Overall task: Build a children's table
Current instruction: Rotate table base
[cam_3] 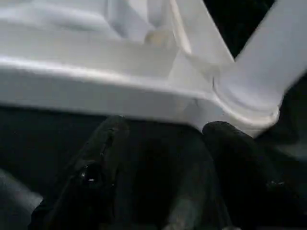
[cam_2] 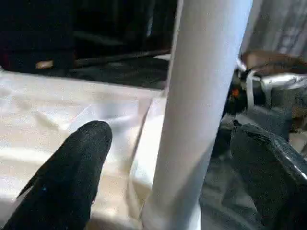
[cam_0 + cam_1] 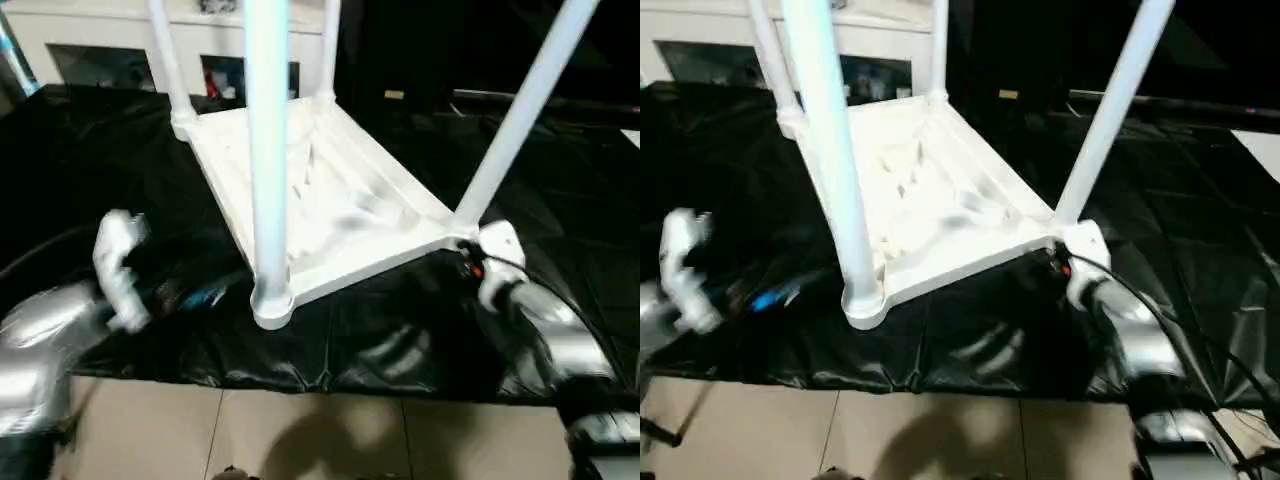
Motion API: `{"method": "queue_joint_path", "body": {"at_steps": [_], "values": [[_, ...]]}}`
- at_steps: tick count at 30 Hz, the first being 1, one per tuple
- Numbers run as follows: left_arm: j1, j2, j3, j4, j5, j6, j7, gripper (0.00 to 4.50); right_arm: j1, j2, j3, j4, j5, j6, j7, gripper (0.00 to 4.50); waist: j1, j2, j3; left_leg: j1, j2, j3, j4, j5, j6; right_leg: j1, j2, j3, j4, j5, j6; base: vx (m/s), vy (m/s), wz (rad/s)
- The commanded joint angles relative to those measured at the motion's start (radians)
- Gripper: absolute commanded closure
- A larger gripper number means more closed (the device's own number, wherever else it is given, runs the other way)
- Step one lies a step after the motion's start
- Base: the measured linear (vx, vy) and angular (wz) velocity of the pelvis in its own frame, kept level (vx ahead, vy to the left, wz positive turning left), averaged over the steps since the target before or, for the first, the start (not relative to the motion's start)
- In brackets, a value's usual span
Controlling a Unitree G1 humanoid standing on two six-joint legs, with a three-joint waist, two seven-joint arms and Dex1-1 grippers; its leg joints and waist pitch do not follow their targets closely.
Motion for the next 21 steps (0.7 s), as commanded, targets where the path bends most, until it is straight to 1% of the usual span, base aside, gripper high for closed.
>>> {"method": "queue_joint_path", "body": {"at_steps": [1,2,3,4,5,7,9,10,12,14,15,16,17,19,20,21], "values": [[-0.038,-0.017,-0.025,0.023,-0.009,-0.008,-0.027,0.04,0.003,-0.006,0.008,-0.017,-0.019,0.017,-0.013,1.57,0.002,0.019,-0.063,0.010,0.036,-0.024,-0.076,-0.279,-0.015,0.048,-0.055,0.053,-0.080,-0.305,-0.177,0.000,0.000,0.00],[-0.038,-0.017,-0.025,0.023,-0.009,-0.008,-0.027,0.04,0.003,-0.006,0.008,-0.017,-0.019,0.017,-0.013,1.57,0.001,0.016,-0.063,0.013,0.036,-0.023,-0.075,-0.283,-0.016,0.046,-0.054,0.052,-0.082,-0.318,-0.176,0.000,0.000,0.00],[-0.076,-0.037,-0.050,0.036,-0.017,0.003,-0.046,0.04,-0.010,0.004,0.021,0.002,-0.039,0.021,-0.039,1.57,-0.001,0.019,-0.064,0.012,0.037,-0.024,-0.074,-0.277,-0.015,0.046,-0.055,0.052,-0.080,-0.310,-0.183,0.000,0.000,0.00],[-0.091,-0.045,-0.068,0.041,-0.017,0.002,-0.056,0.04,-0.024,0.012,0.026,0.018,-0.046,0.022,-0.055,1.57,0.000,0.023,-0.064,0.013,0.036,-0.024,-0.073,-0.274,-0.015,0.045,-0.054,0.052,-0.081,-0.307,-0.186,0.000,0.000,0.00],[-0.101,-0.051,-0.081,0.046,-0.016,-0.001,-0.063,0.04,-0.033,0.019,0.029,0.026,-0.051,0.026,-0.067,1.57,-0.003,0.020,-0.064,0.012,0.036,-0.024,-0.073,-0.275,-0.016,0.045,-0.054,0.052,-0.079,-0.303,-0.194,0.000,0.000,0.00],[-0.121,-0.071,-0.107,0.054,-0.022,0.000,-0.077,0.04,-0.058,0.039,0.033,0.048,-0.060,0.027,-0.089,1.57,-0.004,0.019,-0.065,0.011,0.037,-0.024,-0.073,-0.266,-0.012,0.047,-0.055,0.052,-0.077,-0.291,-0.199,0.000,0.000,0.00],[-0.136,-0.084,-0.130,0.052,-0.033,0.016,-0.092,0.04,-0.079,0.060,0.036,0.070,-0.064,0.024,-0.096,1.57,-0.007,0.023,-0.066,0.010,0.037,-0.022,-0.070,-0.254,-0.007,0.048,-0.055,0.052,-0.074,-0.273,-0.210,0.000,0.000,0.00],[-0.144,-0.096,-0.145,0.048,-0.036,0.022,-0.098,0.04,-0.094,0.073,0.043,0.090,-0.071,0.018,-0.096,1.57,-0.007,0.021,-0.067,0.009,0.037,-0.022,-0.070,-0.246,-0.004,0.049,-0.054,0.052,-0.073,-0.264,-0.212,0.000,0.000,0.00],[-0.159,-0.122,-0.169,0.046,-0.036,0.029,-0.104,0.04,-0.119,0.093,0.056,0.127,-0.085,0.010,-0.097,1.57,-0.004,0.026,-0.071,0.011,0.039,-0.019,-0.066,-0.206,0.004,0.048,-0.053,0.053,-0.065,-0.202,-0.234,0.000,0.000,0.00],[-0.178,-0.155,-0.201,0.051,-0.034,0.026,-0.109,0.04,-0.150,0.115,0.071,0.181,-0.104,0.003,-0.108,1.57,-0.002,0.024,-0.071,0.008,0.041,-0.018,-0.065,-0.179,0.010,0.050,-0.052,0.052,-0.059,-0.152,-0.251,0.000,0.000,0.00],[-0.183,-0.167,-0.216,0.048,-0.033,0.028,-0.110,0.04,-0.161,0.124,0.076,0.198,-0.110,-0.001,-0.110,1.57,-0.001,0.026,-0.071,0.006,0.042,-0.018,-0.065,-0.179,0.011,0.051,-0.054,0.052,-0.057,-0.145,-0.257,0.000,0.000,0.00],[-0.186,-0.177,-0.233,0.041,-0.031,0.031,-0.114,0.04,-0.172,0.133,0.080,0.213,-0.113,-0.005,-0.112,1.57,0.000,0.027,-0.071,0.007,0.042,-0.019,-0.065,-0.180,0.008,0.051,-0.054,0.051,-0.056,-0.144,-0.256,0.000,0.000,0.00],[-0.190,-0.192,-0.257,0.031,-0.031,0.036,-0.118,0.04,-0.189,0.145,0.082,0.236,-0.116,-0.009,-0.117,1.57,-0.001,0.022,-0.072,0.008,0.043,-0.017,-0.065,-0.190,0.009,0.051,-0.054,0.052,-0.056,-0.144,-0.259,0.000,0.000,0.00],[-0.192,-0.206,-0.280,0.018,-0.029,0.038,-0.118,0.04,-0.202,0.156,0.084,0.252,-0.117,-0.013,-0.121,1.57,-0.002,0.022,-0.070,0.007,0.042,-0.017,-0.065,-0.198,0.008,0.053,-0.055,0.053,-0.057,-0.158,-0.253,0.000,0.000,0.00],[-0.192,-0.218,-0.296,0.005,-0.033,0.046,-0.119,0.04,-0.210,0.162,0.086,0.259,-0.118,-0.017,-0.125,1.57,-0.004,0.020,-0.071,0.005,0.042,-0.017,-0.065,-0.198,0.010,0.054,-0.057,0.054,-0.057,-0.163,-0.250,0.000,0.000,0.00],[-0.192,-0.233,-0.318,-0.011,-0.034,0.052,-0.120,0.04,-0.218,0.170,0.086,0.264,-0.118,-0.022,-0.129,1.57,-0.005,0.021,-0.070,0.005,0.041,-0.017,-0.064,-0.199,0.013,0.054,-0.058,0.054,-0.059,-0.172,-0.248,0.000,0.000,0.00]]}}
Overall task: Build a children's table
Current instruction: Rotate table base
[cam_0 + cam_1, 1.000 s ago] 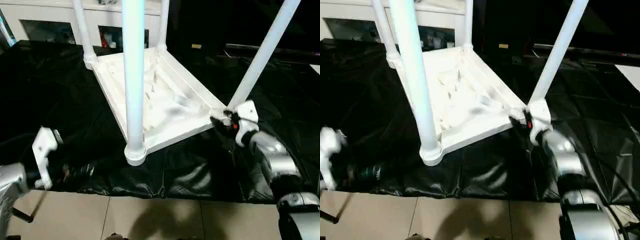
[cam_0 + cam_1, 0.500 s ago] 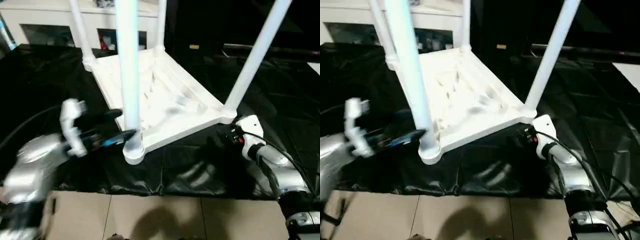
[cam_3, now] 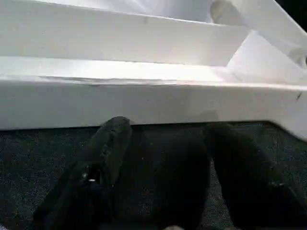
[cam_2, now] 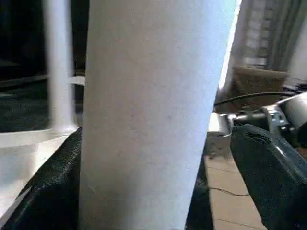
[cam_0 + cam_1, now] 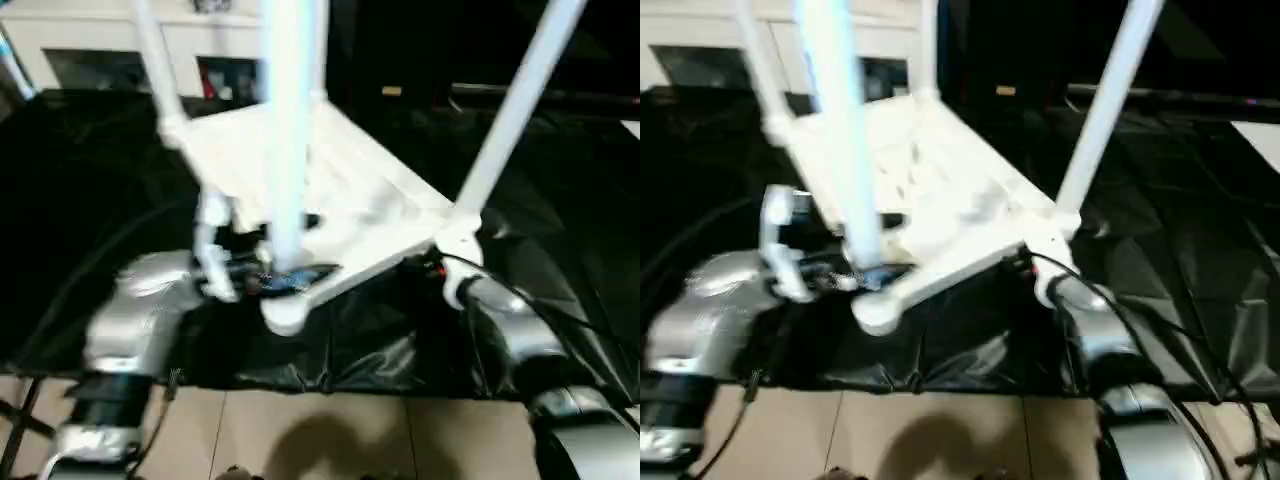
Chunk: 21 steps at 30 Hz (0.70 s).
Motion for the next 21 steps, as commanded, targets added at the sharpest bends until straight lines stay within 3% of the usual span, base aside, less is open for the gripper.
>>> {"method": "queue_joint_path", "body": {"at_steps": [1,4,7,11,12,13,14,16,17,21], "values": [[-0.014,-0.025,-0.072,-0.054,-0.005,0.014,-0.029,0.04,-0.037,0.023,0.018,0.008,-0.004,-0.014,0.000,1.57,0.006,0.005,-0.072,0.009,0.041,-0.018,-0.070,-0.200,0.013,0.057,-0.059,0.052,-0.061,-0.179,-0.244,0.000,0.000,0.00],[-0.028,-0.099,-0.153,-0.054,0.034,-0.005,-0.014,0.04,-0.076,0.052,0.016,0.055,-0.014,-0.047,-0.013,1.57,-0.002,0.008,-0.070,0.008,0.039,-0.018,-0.070,-0.213,0.012,0.055,-0.058,0.052,-0.066,-0.203,-0.240,0.000,0.000,0.00],[-0.048,-0.138,-0.182,-0.008,0.073,-0.061,0.002,0.04,-0.084,0.058,0.019,0.075,-0.022,-0.063,-0.022,1.57,-0.008,0.005,-0.072,0.005,0.039,-0.020,-0.069,-0.210,0.020,0.058,-0.058,0.052,-0.067,-0.196,-0.238,0.000,0.000,0.00],[-0.094,-0.197,-0.180,0.095,0.127,-0.138,0.071,0.04,-0.081,0.056,0.015,0.085,-0.029,-0.074,-0.035,1.57,-0.010,0.003,-0.074,0.003,0.038,-0.020,-0.066,-0.193,0.040,0.061,-0.057,0.052,-0.065,-0.157,-0.248,0.000,0.000,0.00],[-0.116,-0.215,-0.175,0.144,0.161,-0.179,0.116,0.04,-0.077,0.053,0.011,0.084,-0.027,-0.075,-0.038,1.57,-0.007,0.017,-0.075,0.006,0.036,-0.020,-0.064,-0.193,0.045,0.060,-0.056,0.052,-0.067,-0.154,-0.249,0.000,0.000,0.00],[-0.133,-0.229,-0.172,0.187,0.189,-0.227,0.149,0.04,-0.074,0.048,0.008,0.087,-0.027,-0.077,-0.041,1.57,-0.009,0.012,-0.074,0.008,0.036,-0.018,-0.064,-0.197,0.046,0.058,-0.053,0.052,-0.070,-0.151,-0.247,0.000,0.000,0.00],[-0.150,-0.235,-0.173,0.224,0.217,-0.252,0.184,0.04,-0.072,0.043,0.005,0.090,-0.028,-0.081,-0.045,1.57,-0.007,0.017,-0.074,0.007,0.036,-0.021,-0.065,-0.206,0.049,0.060,-0.054,0.051,-0.071,-0.158,-0.247,0.000,0.000,0.00],[-0.169,-0.235,-0.174,0.267,0.265,-0.287,0.245,0.04,-0.070,0.035,0.001,0.097,-0.028,-0.086,-0.049,1.57,-0.007,0.012,-0.075,0.007,0.035,-0.021,-0.064,-0.217,0.051,0.061,-0.054,0.050,-0.072,-0.178,-0.239,0.000,0.000,0.00],[-0.196,-0.233,-0.160,0.341,0.310,-0.345,0.320,0.04,-0.063,0.017,-0.011,0.101,-0.027,-0.094,-0.054,1.57,-0.004,0.019,-0.075,0.005,0.033,-0.023,-0.063,-0.208,0.057,0.062,-0.057,0.050,-0.073,-0.186,-0.234,0.000,0.000,0.00],[-0.215,-0.213,-0.138,0.418,0.333,-0.408,0.370,0.04,-0.037,-0.019,-0.031,0.084,-0.015,-0.105,-0.042,1.57,0.001,0.019,-0.079,0.004,0.033,-0.022,-0.060,-0.188,0.066,0.064,-0.056,0.048,-0.071,-0.164,-0.238,0.000,0.000,0.00]]}}
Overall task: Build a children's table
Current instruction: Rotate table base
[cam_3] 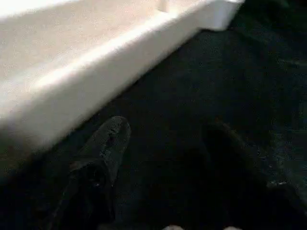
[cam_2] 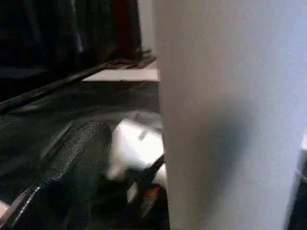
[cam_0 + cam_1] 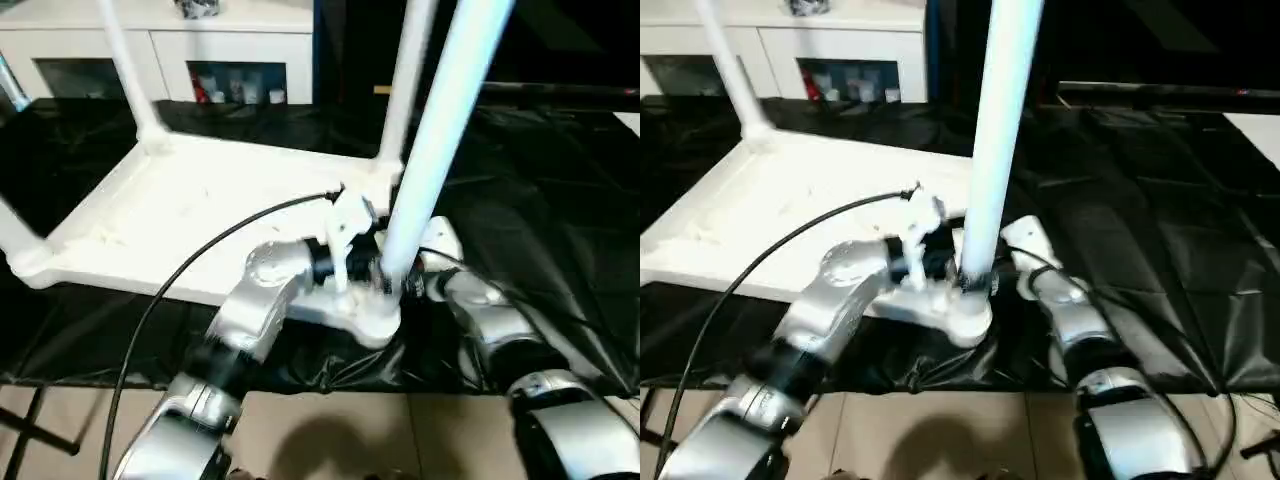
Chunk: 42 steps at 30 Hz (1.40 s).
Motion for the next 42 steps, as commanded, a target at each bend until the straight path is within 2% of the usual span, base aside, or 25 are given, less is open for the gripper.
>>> {"method": "queue_joint_path", "body": {"at_steps": [1,2,3,4,5,7,10,11,13,14,15,19,20,21,23,25,27,29,31,33,35,36,39,40,42], "values": [[-0.011,0.024,0.028,0.037,0.035,-0.027,0.048,0.04,0.022,-0.019,-0.020,-0.019,0.008,-0.013,0.016,1.57,0.007,-0.006,-0.076,0.003,0.033,-0.020,-0.061,-0.187,0.067,0.065,-0.057,0.046,-0.069,-0.160,-0.241,0.000,0.000,0.00],[-0.012,0.025,0.028,0.038,0.037,-0.028,0.051,0.04,0.023,-0.021,-0.021,-0.020,0.009,-0.013,0.018,1.57,0.007,-0.002,-0.077,0.002,0.033,-0.021,-0.061,-0.188,0.068,0.065,-0.057,0.045,-0.069,-0.159,-0.243,0.000,0.000,0.00],[-0.009,0.049,0.028,0.046,0.006,0.026,-0.027,0.04,0.048,-0.043,-0.033,-0.051,0.029,-0.021,0.067,1.57,0.006,-0.001,-0.076,0.003,0.033,-0.020,-0.060,-0.195,0.071,0.064,-0.058,0.046,-0.070,-0.162,-0.244,0.000,0.000,0.00],[-0.006,0.075,0.025,0.061,-0.031,0.031,-0.161,0.04,0.078,-0.064,-0.036,-0.100,0.052,-0.030,0.140,1.57,0.009,-0.002,-0.076,0.001,0.032,-0.019,-0.060,-0.190,0.079,0.065,-0.058,0.045,-0.069,-0.169,-0.245,0.000,0.000,0.00],[-0.006,0.075,0.025,0.061,-0.031,0.031,-0.161,0.04,0.078,-0.064,-0.036,-0.100,0.052,-0.030,0.140,1.57,0.013,-0.005,-0.075,0.001,0.029,-0.017,-0.061,-0.192,0.088,0.066,-0.056,0.043,-0.076,-0.181,-0.242,0.000,0.000,0.00],[-0.009,0.089,0.027,0.082,-0.052,0.042,-0.222,0.04,0.102,-0.078,-0.033,-0.142,0.073,-0.036,0.207,1.57,0.015,0.002,-0.075,0.003,0.034,-0.016,-0.059,-0.197,0.090,0.063,-0.054,0.043,-0.072,-0.178,-0.251,0.000,0.000,0.00],[-0.021,0.148,0.009,0.130,-0.054,0.009,-0.334,0.04,0.200,-0.141,0.024,-0.332,0.138,-0.025,0.461,1.57,0.023,0.007,-0.074,0.007,0.037,-0.016,-0.060,-0.215,0.106,0.062,-0.053,0.044,-0.072,-0.165,-0.254,0.000,0.000,0.00],[-0.022,0.153,0.007,0.134,-0.052,0.006,-0.341,0.04,0.208,-0.147,0.030,-0.348,0.142,-0.025,0.481,1.57,0.029,0.006,-0.074,0.007,0.038,-0.018,-0.061,-0.223,0.118,0.063,-0.053,0.043,-0.075,-0.170,-0.246,0.000,0.000,0.00],[-0.046,0.198,-0.015,0.174,-0.026,0.006,-0.397,0.21,0.249,-0.189,0.051,-0.441,0.175,0.002,0.576,1.57,0.032,0.008,-0.073,0.006,0.040,-0.019,-0.063,-0.221,0.115,0.061,-0.055,0.044,-0.073,-0.179,-0.244,0.000,0.000,0.00],[-0.046,0.198,-0.015,0.174,-0.026,0.006,-0.397,0.32,0.249,-0.189,0.051,-0.441,0.175,0.002,0.576,1.57,0.033,0.008,-0.073,0.007,0.041,-0.020,-0.064,-0.225,0.110,0.061,-0.056,0.044,-0.073,-0.187,-0.245,0.000,0.000,0.00],[-0.070,0.223,-0.030,0.220,0.014,-0.025,-0.408,0.40,0.269,-0.214,0.051,-0.497,0.203,0.035,0.633,1.57,0.035,0.012,-0.070,0.010,0.041,-0.019,-0.067,-0.241,0.095,0.058,-0.056,0.043,-0.081,-0.223,-0.240,0.000,0.000,0.00],[-0.113,0.261,-0.051,0.298,0.068,-0.067,-0.441,0.45,0.300,-0.262,0.070,-0.573,0.202,0.027,0.691,1.57,0.046,0.013,-0.069,0.013,0.040,-0.021,-0.068,-0.251,0.074,0.056,-0.058,0.045,-0.085,-0.269,-0.215,0.000,0.000,0.00],[-0.124,0.269,-0.057,0.319,0.082,-0.077,-0.444,0.79,0.307,-0.273,0.075,-0.589,0.206,0.036,0.709,1.57,0.047,0.012,-0.070,0.013,0.040,-0.022,-0.068,-0.249,0.071,0.058,-0.060,0.046,-0.084,-0.264,-0.213,0.000,0.000,0.00],[-0.138,0.276,-0.064,0.350,0.101,-0.094,-0.442,0.84,0.320,-0.288,0.076,-0.622,0.218,0.065,0.736,1.57,0.051,0.010,-0.071,0.008,0.038,-0.022,-0.068,-0.236,0.073,0.060,-0.060,0.045,-0.081,-0.249,-0.213,0.000,0.000,0.00],[-0.176,0.287,-0.090,0.431,0.153,-0.138,-0.402,0.78,0.349,-0.319,0.078,-0.706,0.251,0.127,0.793,1.57,0.056,0.011,-0.071,0.009,0.037,-0.022,-0.066,-0.231,0.082,0.061,-0.058,0.045,-0.083,-0.240,-0.204,0.000,0.000,0.00],[-0.196,0.282,-0.097,0.474,0.166,-0.152,-0.398,0.85,0.358,-0.337,0.083,-0.738,0.260,0.166,0.817,1.57,0.058,0.010,-0.073,0.004,0.037,-0.025,-0.066,-0.215,0.087,0.064,-0.060,0.043,-0.079,-0.218,-0.207,0.000,0.000,0.00],[-0.211,0.272,-0.093,0.512,0.175,-0.165,-0.403,1.18,0.366,-0.350,0.085,-0.761,0.269,0.203,0.833,1.57,0.059,0.013,-0.071,0.006,0.037,-0.023,-0.065,-0.219,0.084,0.061,-0.060,0.042,-0.084,-0.225,-0.219,0.000,0.000,0.00],[-0.219,0.266,-0.098,0.537,0.183,-0.180,-0.420,1.19,0.372,-0.356,0.083,-0.771,0.274,0.218,0.832,1.57,0.063,0.013,-0.072,0.008,0.039,-0.023,-0.065,-0.222,0.079,0.061,-0.064,0.042,-0.085,-0.237,-0.221,0.000,0.000,0.00],[-0.227,0.262,-0.102,0.562,0.193,-0.188,-0.436,1.45,0.385,-0.365,0.079,-0.792,0.288,0.243,0.838,1.57,0.066,0.014,-0.071,0.009,0.038,-0.023,-0.066,-0.227,0.076,0.060,-0.065,0.042,-0.088,-0.255,-0.217,0.000,0.000,0.00],[-0.238,0.260,-0.100,0.588,0.201,-0.197,-0.443,1.58,0.398,-0.374,0.074,-0.818,0.297,0.269,0.843,1.31,0.067,0.018,-0.071,0.009,0.039,-0.024,-0.067,-0.233,0.074,0.060,-0.063,0.041,-0.091,-0.258,-0.211,0.000,0.000,0.00],[-0.251,0.256,-0.093,0.621,0.208,-0.212,-0.441,1.64,0.417,-0.384,0.066,-0.854,0.310,0.307,0.848,1.21,0.070,0.015,-0.072,0.008,0.038,-0.025,-0.066,-0.226,0.075,0.062,-0.064,0.041,-0.088,-0.247,-0.210,0.000,0.000,0.00],[-0.253,0.255,-0.092,0.627,0.208,-0.211,-0.444,1.88,0.421,-0.385,0.065,-0.861,0.313,0.315,0.850,0.98,0.073,0.016,-0.072,0.008,0.038,-0.025,-0.066,-0.222,0.077,0.062,-0.066,0.041,-0.087,-0.249,-0.210,0.000,0.000,0.00],[-0.258,0.253,-0.083,0.639,0.205,-0.208,-0.457,2.02,0.429,-0.386,0.061,-0.873,0.314,0.324,0.850,0.82,0.074,0.021,-0.070,0.008,0.038,-0.025,-0.066,-0.228,0.072,0.062,-0.066,0.039,-0.092,-0.264,-0.209,0.000,0.000,0.00],[-0.262,0.251,-0.077,0.648,0.203,-0.208,-0.456,2.08,0.432,-0.387,0.061,-0.878,0.315,0.327,0.847,0.77,0.076,0.018,-0.071,0.006,0.037,-0.026,-0.066,-0.223,0.073,0.064,-0.067,0.039,-0.090,-0.265,-0.205,0.000,0.000,0.00],[-0.264,0.250,-0.077,0.650,0.203,-0.209,-0.452,2.34,0.433,-0.387,0.061,-0.879,0.316,0.327,0.846,0.51,0.077,0.021,-0.072,0.007,0.036,-0.025,-0.064,-0.216,0.077,0.061,-0.068,0.038,-0.091,-0.277,-0.201,0.000,0.000,0.00]]}}
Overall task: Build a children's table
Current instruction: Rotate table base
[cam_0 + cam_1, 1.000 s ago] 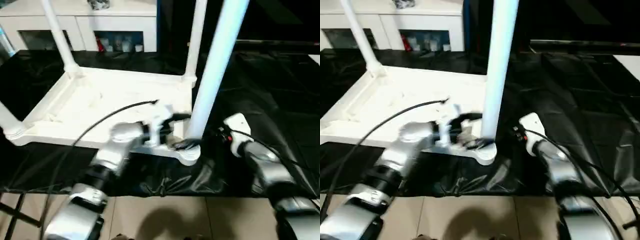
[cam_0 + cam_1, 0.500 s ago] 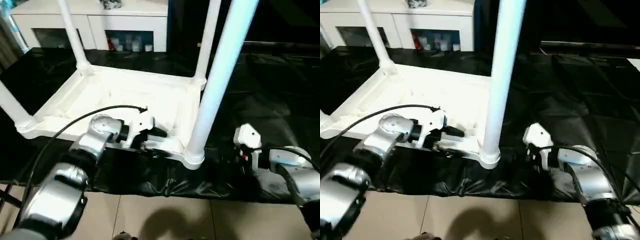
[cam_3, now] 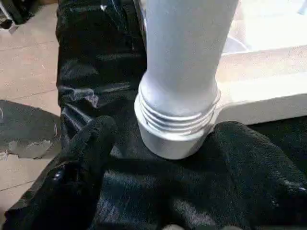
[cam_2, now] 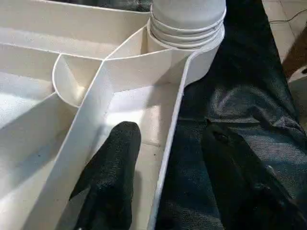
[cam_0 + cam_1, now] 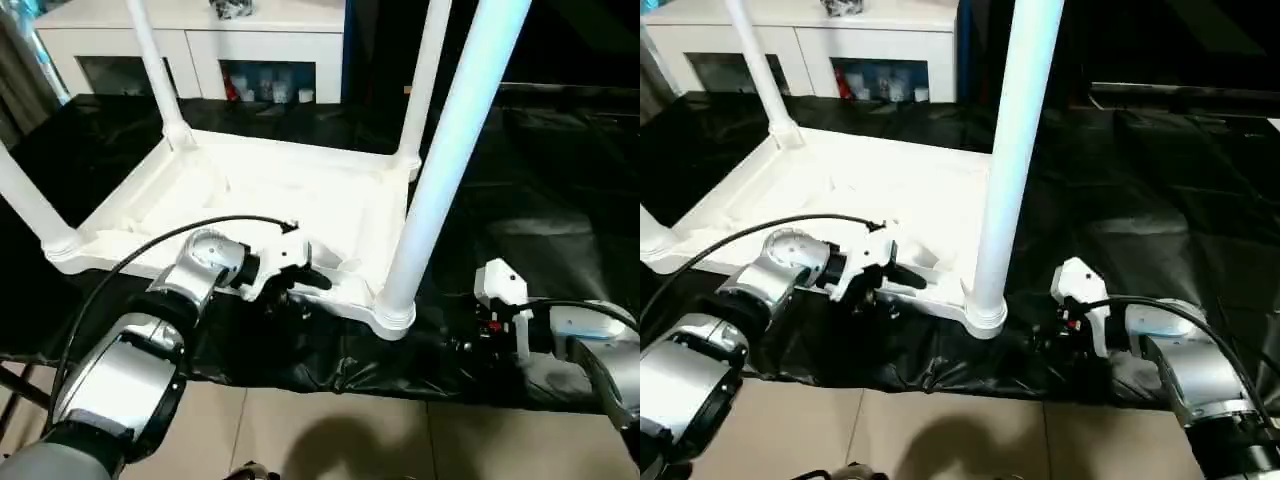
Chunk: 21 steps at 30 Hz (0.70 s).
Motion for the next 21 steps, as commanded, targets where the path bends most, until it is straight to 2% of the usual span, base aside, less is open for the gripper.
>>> {"method": "queue_joint_path", "body": {"at_steps": [1,5,6,7,11,14,21], "values": [[-0.027,0.002,0.007,0.015,0.019,-0.011,0.009,2.44,0.006,-0.008,-0.013,-0.022,0.019,0.012,-0.005,0.42,0.005,-0.012,-0.071,0.008,0.038,-0.023,-0.064,-0.215,0.076,0.059,-0.066,0.043,-0.089,-0.283,-0.200,0.000,0.000,0.00],[-0.037,-0.001,0.010,0.037,0.031,-0.019,0.011,2.54,0.006,-0.008,-0.012,-0.028,0.016,0.022,-0.009,0.21,0.007,-0.010,-0.071,0.009,0.038,-0.024,-0.065,-0.216,0.074,0.058,-0.066,0.042,-0.091,-0.295,-0.190,0.000,0.000,0.00],[-0.041,-0.001,0.010,0.043,0.036,-0.022,0.013,2.80,0.006,-0.009,-0.012,-0.031,0.016,0.025,-0.009,0.02,0.008,-0.010,-0.071,0.009,0.039,-0.024,-0.066,-0.217,0.074,0.057,-0.066,0.042,-0.090,-0.288,-0.192,0.000,0.000,0.00],[-0.045,-0.002,0.010,0.049,0.039,-0.022,0.014,2.87,0.006,-0.009,-0.013,-0.033,0.016,0.029,-0.009,0.00,0.008,-0.010,-0.072,0.009,0.039,-0.024,-0.065,-0.218,0.073,0.057,-0.066,0.042,-0.089,-0.285,-0.193,0.000,0.000,0.00],[-0.056,-0.006,0.012,0.065,0.051,-0.020,0.013,3.26,0.006,-0.007,-0.014,-0.039,0.018,0.036,-0.012,0.00,0.007,-0.010,-0.072,0.006,0.038,-0.024,-0.065,-0.210,0.076,0.061,-0.068,0.041,-0.087,-0.267,-0.196,0.000,0.000,0.00],[-0.060,-0.008,0.008,0.075,0.063,-0.020,0.014,3.33,0.009,-0.007,-0.013,-0.041,0.019,0.036,-0.014,0.00,0.008,-0.007,-0.073,0.006,0.038,-0.024,-0.064,-0.205,0.078,0.061,-0.068,0.040,-0.087,-0.254,-0.201,0.000,0.000,0.00],[-0.063,-0.006,-0.007,0.093,0.098,-0.024,0.025,3.98,0.008,-0.003,-0.013,-0.046,0.020,0.040,-0.020,0.00,0.007,-0.006,-0.071,0.007,0.039,-0.026,-0.066,-0.218,0.072,0.061,-0.068,0.039,-0.091,-0.278,-0.193,0.000,0.000,0.00]]}}
